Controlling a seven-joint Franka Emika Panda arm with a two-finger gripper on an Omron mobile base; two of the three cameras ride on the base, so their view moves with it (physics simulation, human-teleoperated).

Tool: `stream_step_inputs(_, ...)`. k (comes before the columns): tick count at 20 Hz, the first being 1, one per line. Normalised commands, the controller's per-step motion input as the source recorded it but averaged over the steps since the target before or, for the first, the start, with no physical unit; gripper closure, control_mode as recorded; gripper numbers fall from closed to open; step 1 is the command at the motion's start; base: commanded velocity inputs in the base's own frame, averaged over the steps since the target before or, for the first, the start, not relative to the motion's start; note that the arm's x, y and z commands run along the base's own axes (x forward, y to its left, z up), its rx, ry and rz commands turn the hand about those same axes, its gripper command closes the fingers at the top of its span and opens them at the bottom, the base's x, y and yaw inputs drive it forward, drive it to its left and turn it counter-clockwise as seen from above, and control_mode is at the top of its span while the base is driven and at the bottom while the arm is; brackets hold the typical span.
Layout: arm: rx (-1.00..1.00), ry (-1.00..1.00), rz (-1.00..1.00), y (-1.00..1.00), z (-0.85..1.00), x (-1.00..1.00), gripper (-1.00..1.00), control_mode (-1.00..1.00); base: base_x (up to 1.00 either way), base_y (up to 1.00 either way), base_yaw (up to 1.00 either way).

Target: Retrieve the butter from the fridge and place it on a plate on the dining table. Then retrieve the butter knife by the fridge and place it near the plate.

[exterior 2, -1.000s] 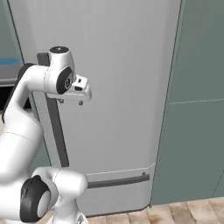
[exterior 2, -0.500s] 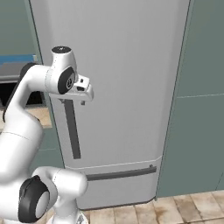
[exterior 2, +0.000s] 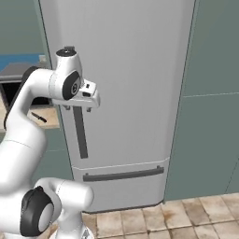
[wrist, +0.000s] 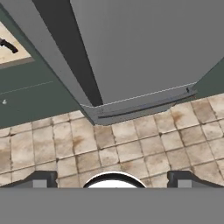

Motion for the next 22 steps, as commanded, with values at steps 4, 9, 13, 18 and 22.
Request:
stream_step_inputs(4,0.0,0.0,0.0,0.0,0.0,0.0,-1.0,1.0,-0.31,0.26,0.0)
stream_step_inputs(9,0.0,-0.04,-0.03,0.1,0.0,0.1,-1.0,-1.0,0.01,0.06,0.0)
stream_step_inputs(13,0.05,-0.15,0.01,0.58,-0.1,0.4,-1.0,-1.0,0.0,0.0,0.0)
stream_step_inputs(18,0.01,-0.25,0.02,0.36,0.0,0.46,-1.0,-1.0,0.0,0.0,0.0)
stream_step_inputs(22,0.01,-0.2,0.02,0.09,0.0,0.37,-1.0,-1.0,0.0,0.0,0.0)
